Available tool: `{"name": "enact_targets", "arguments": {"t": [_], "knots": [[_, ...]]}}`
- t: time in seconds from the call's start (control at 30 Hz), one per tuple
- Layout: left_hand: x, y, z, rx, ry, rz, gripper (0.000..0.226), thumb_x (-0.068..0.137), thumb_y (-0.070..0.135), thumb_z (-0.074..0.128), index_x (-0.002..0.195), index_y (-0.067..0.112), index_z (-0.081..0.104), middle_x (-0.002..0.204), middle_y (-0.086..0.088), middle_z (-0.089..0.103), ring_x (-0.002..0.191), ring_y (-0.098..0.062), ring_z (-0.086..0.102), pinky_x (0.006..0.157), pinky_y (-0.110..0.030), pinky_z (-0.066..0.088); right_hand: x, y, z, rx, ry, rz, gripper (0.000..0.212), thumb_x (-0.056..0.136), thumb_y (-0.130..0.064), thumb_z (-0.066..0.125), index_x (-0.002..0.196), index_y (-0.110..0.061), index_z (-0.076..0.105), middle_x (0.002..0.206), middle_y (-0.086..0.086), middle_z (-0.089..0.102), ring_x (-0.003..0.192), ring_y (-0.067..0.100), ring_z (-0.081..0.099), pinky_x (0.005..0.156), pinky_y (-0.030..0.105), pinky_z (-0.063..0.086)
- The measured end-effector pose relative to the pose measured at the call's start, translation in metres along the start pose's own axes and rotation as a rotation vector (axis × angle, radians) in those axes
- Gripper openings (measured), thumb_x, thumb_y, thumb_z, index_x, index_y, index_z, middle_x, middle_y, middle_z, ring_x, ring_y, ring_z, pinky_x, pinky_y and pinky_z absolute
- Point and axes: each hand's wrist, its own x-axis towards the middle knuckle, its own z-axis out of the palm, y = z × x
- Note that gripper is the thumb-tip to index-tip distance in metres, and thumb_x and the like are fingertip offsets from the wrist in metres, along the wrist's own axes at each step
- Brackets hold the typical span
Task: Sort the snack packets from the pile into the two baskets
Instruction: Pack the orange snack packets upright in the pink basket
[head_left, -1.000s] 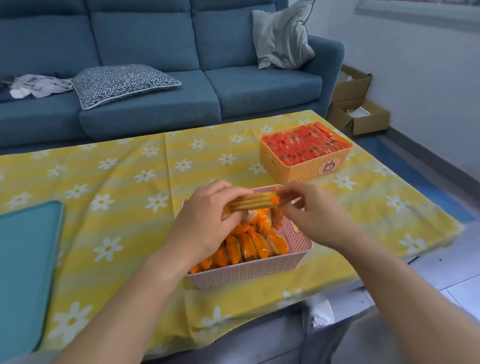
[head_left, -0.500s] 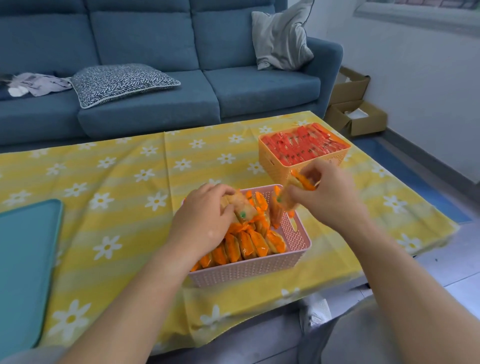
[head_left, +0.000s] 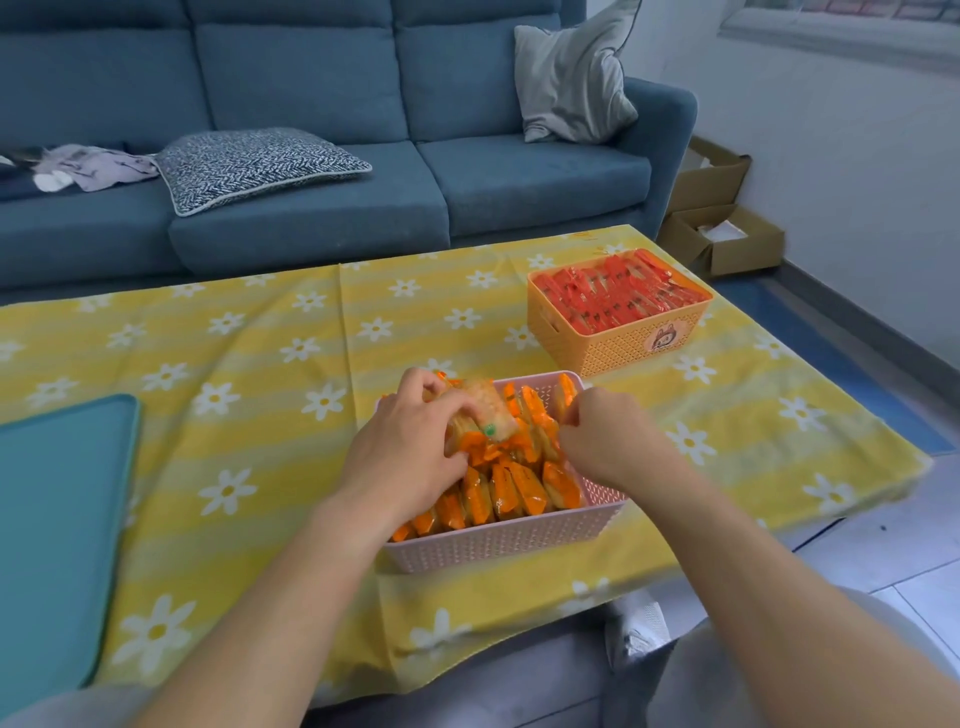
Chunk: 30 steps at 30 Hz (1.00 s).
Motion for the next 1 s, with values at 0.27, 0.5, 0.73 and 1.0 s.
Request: {"name": "enact_targets", "arguments": {"t": [0.27, 0.5, 0.73, 1.0], "knots": [[0.001, 0.010, -0.023, -0.456, 0.200, 0.106, 0.032, 0.083, 0.032, 0.076, 0.115, 0.037, 0.071, 0.115, 0.014, 0.056, 0.100, -0.007, 0.061, 0.087, -0.026, 0.052, -0.005, -0.011, -0.015, 0.684, 0.184, -0.199, 0.028, 0.093, -0.010, 0.054, 0.110, -0.025, 0.071, 0.098, -0.007, 0.071, 0.082, 0.016, 0.068, 0.076, 0.044, 0.058], [0.001, 0.023, -0.029, -1.256, 0.043, -0.118, 0.027, 0.094, 0.005, 0.063, 0.112, 0.023, 0.072, 0.115, -0.003, 0.073, 0.096, -0.021, 0.074, 0.076, -0.030, 0.059, -0.012, -0.014, -0.022, 0.732, 0.163, -0.301, 0.042, 0.090, -0.009, 0.054, 0.124, -0.031, 0.063, 0.120, -0.009, 0.059, 0.105, 0.011, 0.060, 0.093, 0.045, 0.054], [0.002, 0.032, -0.013, -1.363, -0.003, -0.127, 0.024, 0.096, 0.009, 0.062, 0.119, 0.015, 0.068, 0.110, -0.008, 0.076, 0.097, -0.025, 0.073, 0.082, -0.033, 0.059, -0.018, -0.008, -0.028, 0.315, 0.152, -0.597, 0.058, 0.083, -0.027, 0.074, 0.138, -0.029, 0.056, 0.116, -0.011, 0.061, 0.102, 0.010, 0.057, 0.089, 0.029, 0.050], [0.006, 0.046, 0.007, -1.071, -0.013, 0.070, 0.043, 0.095, 0.000, 0.062, 0.120, 0.034, 0.063, 0.114, 0.012, 0.073, 0.105, -0.009, 0.066, 0.087, -0.024, 0.053, -0.018, 0.006, -0.052, 0.797, 0.043, -0.263, 0.029, 0.096, -0.004, 0.059, 0.119, -0.022, 0.057, 0.090, 0.003, 0.073, 0.082, 0.018, 0.073, 0.074, 0.034, 0.062]]}}
